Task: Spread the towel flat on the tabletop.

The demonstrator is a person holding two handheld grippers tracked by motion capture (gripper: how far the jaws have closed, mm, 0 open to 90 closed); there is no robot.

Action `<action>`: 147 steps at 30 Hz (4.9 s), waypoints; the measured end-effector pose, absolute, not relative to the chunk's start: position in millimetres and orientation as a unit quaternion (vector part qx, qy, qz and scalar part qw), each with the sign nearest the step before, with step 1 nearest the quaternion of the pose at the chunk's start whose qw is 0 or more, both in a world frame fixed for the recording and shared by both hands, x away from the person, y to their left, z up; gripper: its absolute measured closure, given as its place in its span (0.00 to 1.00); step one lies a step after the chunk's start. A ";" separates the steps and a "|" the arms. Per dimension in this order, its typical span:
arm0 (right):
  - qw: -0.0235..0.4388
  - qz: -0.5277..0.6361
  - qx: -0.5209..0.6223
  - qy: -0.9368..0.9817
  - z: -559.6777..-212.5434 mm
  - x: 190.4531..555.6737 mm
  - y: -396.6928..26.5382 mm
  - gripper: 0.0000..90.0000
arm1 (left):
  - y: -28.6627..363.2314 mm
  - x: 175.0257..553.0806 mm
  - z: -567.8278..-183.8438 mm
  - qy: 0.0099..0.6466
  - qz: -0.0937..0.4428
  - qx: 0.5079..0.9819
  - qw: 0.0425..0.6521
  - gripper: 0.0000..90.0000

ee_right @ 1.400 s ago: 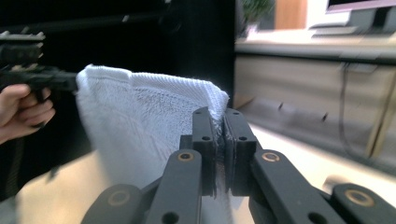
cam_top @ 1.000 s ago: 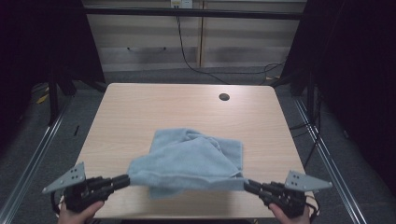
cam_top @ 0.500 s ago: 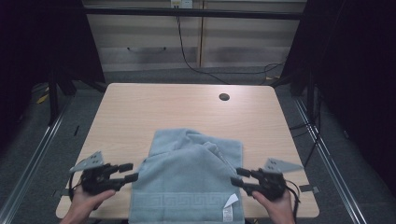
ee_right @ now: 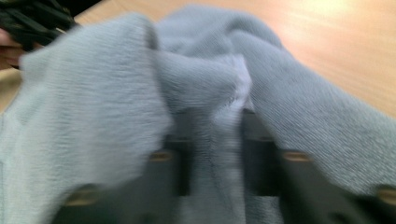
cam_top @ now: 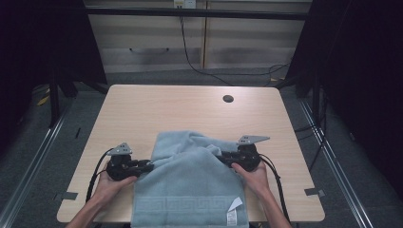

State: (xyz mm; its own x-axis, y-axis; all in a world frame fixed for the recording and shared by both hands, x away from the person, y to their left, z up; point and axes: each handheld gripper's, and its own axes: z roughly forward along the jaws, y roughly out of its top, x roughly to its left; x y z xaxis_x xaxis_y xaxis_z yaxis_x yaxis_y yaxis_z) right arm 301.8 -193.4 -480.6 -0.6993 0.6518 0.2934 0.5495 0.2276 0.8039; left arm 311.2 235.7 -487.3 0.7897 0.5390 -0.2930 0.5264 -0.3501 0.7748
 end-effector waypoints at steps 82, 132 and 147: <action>0.059 0.406 0.445 0.796 -502.9 287.9 -240.5 0.84 | 218.0 348.4 -506.9 0.347 0.024 0.837 0.422 0.85; 0.074 0.451 0.371 0.808 -476.3 165.2 -227.3 0.76 | 277.0 232.6 -469.0 0.273 0.013 0.824 0.496 0.72; 0.067 0.427 0.391 0.812 -498.2 222.1 -221.0 0.66 | 241.8 272.2 -487.5 0.286 0.029 0.853 0.436 0.64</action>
State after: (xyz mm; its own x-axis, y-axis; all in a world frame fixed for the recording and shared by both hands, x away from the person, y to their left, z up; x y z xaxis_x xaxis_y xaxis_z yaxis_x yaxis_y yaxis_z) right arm 222.1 -221.0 -498.2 -0.6851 0.6926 0.2258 0.5783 0.3285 0.7468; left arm 272.2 241.8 -487.5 0.8350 0.5130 -0.1990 0.4617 -0.4566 0.7604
